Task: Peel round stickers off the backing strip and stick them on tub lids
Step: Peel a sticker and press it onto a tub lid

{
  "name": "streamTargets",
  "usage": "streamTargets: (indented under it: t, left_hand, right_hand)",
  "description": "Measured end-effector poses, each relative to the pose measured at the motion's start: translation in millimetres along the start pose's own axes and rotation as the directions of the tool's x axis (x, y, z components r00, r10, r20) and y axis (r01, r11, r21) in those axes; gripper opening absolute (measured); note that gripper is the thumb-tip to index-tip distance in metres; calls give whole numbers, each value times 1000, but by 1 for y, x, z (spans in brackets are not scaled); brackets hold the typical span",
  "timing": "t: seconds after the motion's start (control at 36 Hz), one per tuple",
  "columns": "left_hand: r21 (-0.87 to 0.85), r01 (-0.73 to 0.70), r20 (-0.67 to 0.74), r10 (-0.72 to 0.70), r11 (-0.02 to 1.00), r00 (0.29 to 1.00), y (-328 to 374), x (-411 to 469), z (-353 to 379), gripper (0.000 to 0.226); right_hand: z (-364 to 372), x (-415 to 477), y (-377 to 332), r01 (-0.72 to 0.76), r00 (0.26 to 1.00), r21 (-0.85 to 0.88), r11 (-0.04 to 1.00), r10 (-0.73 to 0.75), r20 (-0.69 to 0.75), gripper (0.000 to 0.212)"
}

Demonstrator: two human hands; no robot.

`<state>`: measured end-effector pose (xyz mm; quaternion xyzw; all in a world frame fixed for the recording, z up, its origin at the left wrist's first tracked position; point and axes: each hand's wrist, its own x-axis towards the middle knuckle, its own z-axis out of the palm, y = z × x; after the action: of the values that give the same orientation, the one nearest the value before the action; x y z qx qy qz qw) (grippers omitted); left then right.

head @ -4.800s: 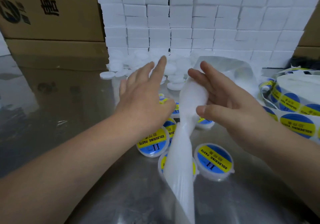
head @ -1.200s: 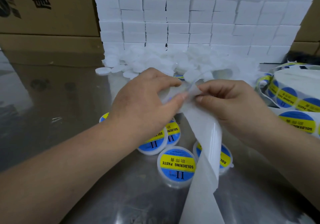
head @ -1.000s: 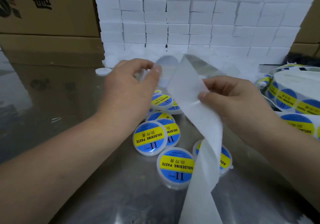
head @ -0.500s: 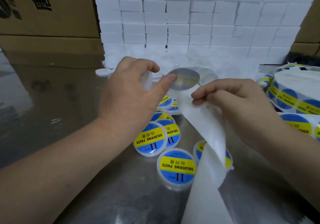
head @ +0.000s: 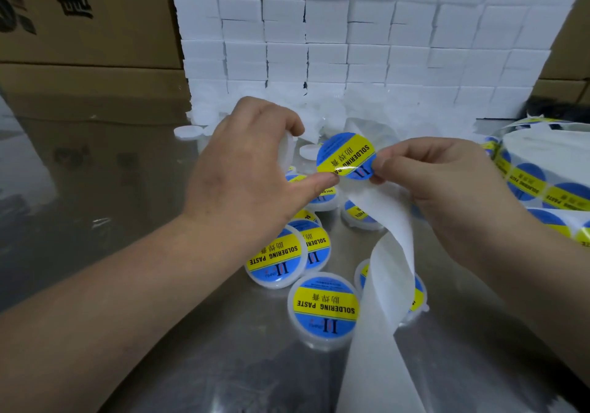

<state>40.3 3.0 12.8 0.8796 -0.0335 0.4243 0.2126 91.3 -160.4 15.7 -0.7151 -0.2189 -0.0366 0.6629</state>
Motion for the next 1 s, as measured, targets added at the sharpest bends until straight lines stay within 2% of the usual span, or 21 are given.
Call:
streamTargets:
  t: [0.08, 0.14, 0.19, 0.22, 0.28, 0.31, 0.36, 0.47, 0.56, 0.69, 0.75, 0.83, 1.0]
  left_hand:
    - [40, 17, 32, -18, 999, 999, -5, -1, 7, 43]
    - [61, 39, 33, -41, 997, 999, -8, -1, 10, 37]
    - [-82, 155, 11, -155, 984, 988, -8, 2, 11, 24]
    - [-242, 227, 19, -229, 943, 973, -7, 3, 10, 16]
    - [-557, 300, 46, -331, 775, 942, -3, 5, 7, 12]
    - [-630, 304, 60, -346, 714, 936, -2, 6, 6, 14]
    - [-694, 316, 95, -354, 647, 931, -1, 6, 6, 17]
    - [-802, 375, 224, -349, 465, 910, 1, 6, 3, 17]
    - [-830, 420, 320, -302, 368, 898, 1, 6, 5, 19]
    - [-844, 533, 519, -156, 64, 840, 2, 6, 4, 26]
    - [-835, 550, 548, -114, -12, 829, 1, 6, 4, 30]
    - [-838, 546, 546, -93, -30, 833, 0, 6, 4, 34]
    - [-843, 530, 528, -49, 94, 848, -1, 3, 5, 30]
  right_hand:
    - [2, -1, 1, 5, 997, -34, 999, -8, -77, 30]
    - [-3, 2, -2, 0, 988, 46, 999, 7, -153, 33]
    - [-9, 5, -6, 22, 978, 121, 992, 3, -208, 30]
    - [-10, 6, -6, 35, 978, 130, 991, -8, -209, 27]
    - [-8, 4, -6, 57, 986, 116, 992, -37, -162, 28]
    - [-5, 2, -6, 53, 992, 128, 990, -37, -121, 32]
    - [0, -3, -6, 9, 1000, 170, 985, -7, -12, 40]
    - [3, -7, -6, -15, 984, 119, 993, -6, 176, 37]
    - [3, -9, -7, -8, 974, 134, 991, -23, 224, 33]
    - [3, -9, -7, -9, 966, 120, 993, -23, 257, 37]
    - [4, -10, -7, -10, 964, 115, 993, -21, 264, 36]
    - [4, -11, -7, -20, 961, 121, 992, -14, 275, 33]
    - [5, -12, -9, -14, 957, 95, 995, -14, 291, 36]
